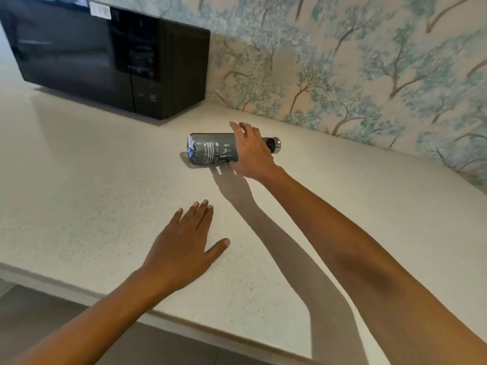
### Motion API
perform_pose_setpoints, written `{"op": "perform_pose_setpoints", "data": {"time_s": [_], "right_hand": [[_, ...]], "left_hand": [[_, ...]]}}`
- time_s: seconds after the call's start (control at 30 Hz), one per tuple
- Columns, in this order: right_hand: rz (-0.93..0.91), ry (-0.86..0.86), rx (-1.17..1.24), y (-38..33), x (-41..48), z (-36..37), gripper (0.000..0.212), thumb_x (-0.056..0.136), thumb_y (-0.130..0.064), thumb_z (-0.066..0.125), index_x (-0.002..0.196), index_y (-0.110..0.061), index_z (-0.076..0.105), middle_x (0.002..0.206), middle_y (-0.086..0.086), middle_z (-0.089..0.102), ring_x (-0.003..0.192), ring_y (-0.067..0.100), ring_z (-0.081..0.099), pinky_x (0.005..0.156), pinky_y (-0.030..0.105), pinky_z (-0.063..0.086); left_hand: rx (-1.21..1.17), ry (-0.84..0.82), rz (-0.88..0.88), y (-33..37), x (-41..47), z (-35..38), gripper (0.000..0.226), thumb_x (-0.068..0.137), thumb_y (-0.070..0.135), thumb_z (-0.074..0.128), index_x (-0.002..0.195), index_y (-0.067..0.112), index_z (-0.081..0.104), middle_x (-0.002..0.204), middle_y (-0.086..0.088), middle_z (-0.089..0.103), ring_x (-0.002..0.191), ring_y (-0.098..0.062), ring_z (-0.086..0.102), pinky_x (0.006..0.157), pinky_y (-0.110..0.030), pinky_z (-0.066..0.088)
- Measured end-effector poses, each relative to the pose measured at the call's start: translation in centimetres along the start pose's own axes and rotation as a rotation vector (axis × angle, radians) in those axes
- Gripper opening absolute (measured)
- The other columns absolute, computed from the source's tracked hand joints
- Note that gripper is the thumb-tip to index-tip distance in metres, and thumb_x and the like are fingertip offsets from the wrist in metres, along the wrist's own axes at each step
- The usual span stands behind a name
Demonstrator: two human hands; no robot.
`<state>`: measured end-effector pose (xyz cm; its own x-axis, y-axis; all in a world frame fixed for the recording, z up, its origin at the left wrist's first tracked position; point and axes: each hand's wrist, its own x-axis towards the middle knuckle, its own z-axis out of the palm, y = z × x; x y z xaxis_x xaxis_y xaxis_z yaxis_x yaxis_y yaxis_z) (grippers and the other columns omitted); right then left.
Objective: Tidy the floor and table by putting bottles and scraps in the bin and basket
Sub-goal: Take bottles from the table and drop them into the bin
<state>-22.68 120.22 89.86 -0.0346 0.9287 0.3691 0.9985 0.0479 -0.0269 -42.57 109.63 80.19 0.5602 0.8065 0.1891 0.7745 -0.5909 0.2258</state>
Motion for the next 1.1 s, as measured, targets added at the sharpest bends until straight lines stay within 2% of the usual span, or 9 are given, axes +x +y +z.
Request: {"op": "perform_pose_setpoints", "data": {"time_s": [0.2, 0.3, 0.37, 0.47, 0.63, 0.8, 0.93, 1.03, 1.1], "right_hand": [[-0.051, -0.278, -0.009, 1.6, 7.3, 1.7, 0.129, 0.06, -0.043, 0.088, 0.153, -0.018, 0.002, 0.159, 0.015, 0.012, 0.146, 0.034, 0.012, 0.117, 0.054, 0.02], [-0.082, -0.369, -0.065, 1.8, 9.3, 2.6, 0.118, 0.058, -0.044, 0.088, 0.149, -0.022, 0.016, 0.149, 0.012, 0.035, 0.137, 0.034, 0.033, 0.113, 0.053, 0.025], [-0.101, -0.353, -0.086, 1.7, 9.7, 3.1, 0.101, 0.057, -0.041, 0.087, 0.139, -0.024, 0.032, 0.136, 0.008, 0.047, 0.123, 0.03, 0.045, 0.104, 0.048, 0.035], [-0.125, -0.291, -0.093, 1.7, 9.5, 3.4, 0.088, 0.057, -0.038, 0.086, 0.131, -0.022, 0.039, 0.127, 0.008, 0.05, 0.116, 0.029, 0.049, 0.095, 0.045, 0.041], [-0.145, -0.184, -0.067, 1.6, 7.1, 2.8, 0.088, 0.059, -0.04, 0.086, 0.131, -0.02, 0.039, 0.126, 0.011, 0.039, 0.108, 0.027, 0.052, 0.089, 0.043, 0.049], [-0.195, -0.035, -0.11, 0.6, 2.2, 0.1, 0.092, 0.059, -0.043, 0.084, 0.135, -0.018, 0.038, 0.126, 0.012, 0.037, 0.104, 0.027, 0.053, 0.091, 0.045, 0.05], [-0.2, 0.076, -0.112, -0.1, -3.0, -3.1, 0.094, 0.058, -0.046, 0.081, 0.137, -0.017, 0.039, 0.125, 0.013, 0.038, 0.102, 0.025, 0.053, 0.088, 0.044, 0.049], [-0.173, 0.127, -0.144, -0.8, -7.5, -5.3, 0.095, 0.058, -0.047, 0.081, 0.138, -0.017, 0.039, 0.126, 0.013, 0.039, 0.103, 0.026, 0.052, 0.087, 0.044, 0.049], [-0.139, 0.139, -0.183, -1.2, -10.5, -6.5, 0.095, 0.059, -0.046, 0.081, 0.139, -0.017, 0.039, 0.128, 0.013, 0.04, 0.106, 0.027, 0.052, 0.089, 0.045, 0.048]], "left_hand": [[-0.003, 0.026, -0.002, 0.2, -0.2, 0.0, 0.088, 0.081, 0.073, -0.002, 0.151, 0.021, -0.013, 0.157, 0.007, -0.019, 0.14, -0.004, -0.021, 0.113, -0.025, -0.015], [0.002, 0.03, 0.002, 0.1, -0.3, 0.1, 0.086, 0.083, 0.073, -0.001, 0.151, 0.021, -0.013, 0.158, 0.006, -0.018, 0.144, -0.006, -0.019, 0.114, -0.026, -0.015], [0.012, 0.04, 0.005, 0.1, -0.4, 0.1, 0.086, 0.083, 0.073, -0.002, 0.15, 0.022, -0.015, 0.158, 0.007, -0.019, 0.144, -0.006, -0.019, 0.113, -0.025, -0.017], [0.01, 0.04, 0.008, 0.1, -0.4, 0.1, 0.086, 0.081, 0.075, -0.005, 0.149, 0.024, -0.017, 0.156, 0.009, -0.021, 0.142, -0.005, -0.023, 0.108, -0.023, -0.022], [0.001, 0.021, 0.003, 0.0, -0.2, 0.2, 0.09, 0.079, 0.077, -0.006, 0.151, 0.024, -0.012, 0.155, 0.01, -0.02, 0.138, -0.002, -0.024, 0.108, -0.022, -0.021], [-0.031, 0.024, 0.007, -0.3, 0.0, 0.2, 0.089, 0.082, 0.076, 0.005, 0.153, 0.023, -0.004, 0.16, 0.008, -0.009, 0.142, -0.003, -0.015, 0.108, -0.023, -0.017], [-0.142, 0.006, -0.04, 0.1, -0.1, -0.7, 0.079, 0.089, 0.069, 0.022, 0.153, 0.025, 0.002, 0.162, 0.006, 0.006, 0.149, -0.012, 0.006, 0.116, -0.029, -0.002], [-0.608, 0.06, -0.139, 1.2, -0.6, -2.6, 0.074, 0.088, 0.068, 0.027, 0.151, 0.035, 0.005, 0.152, 0.003, 0.039, 0.135, -0.022, 0.042, 0.112, -0.048, 0.034], [-0.879, 0.152, -0.143, 1.9, -1.1, -3.9, 0.078, 0.083, 0.072, 0.028, 0.15, 0.037, 0.007, 0.144, -0.001, 0.05, 0.125, -0.024, 0.053, 0.105, -0.053, 0.042]]}}
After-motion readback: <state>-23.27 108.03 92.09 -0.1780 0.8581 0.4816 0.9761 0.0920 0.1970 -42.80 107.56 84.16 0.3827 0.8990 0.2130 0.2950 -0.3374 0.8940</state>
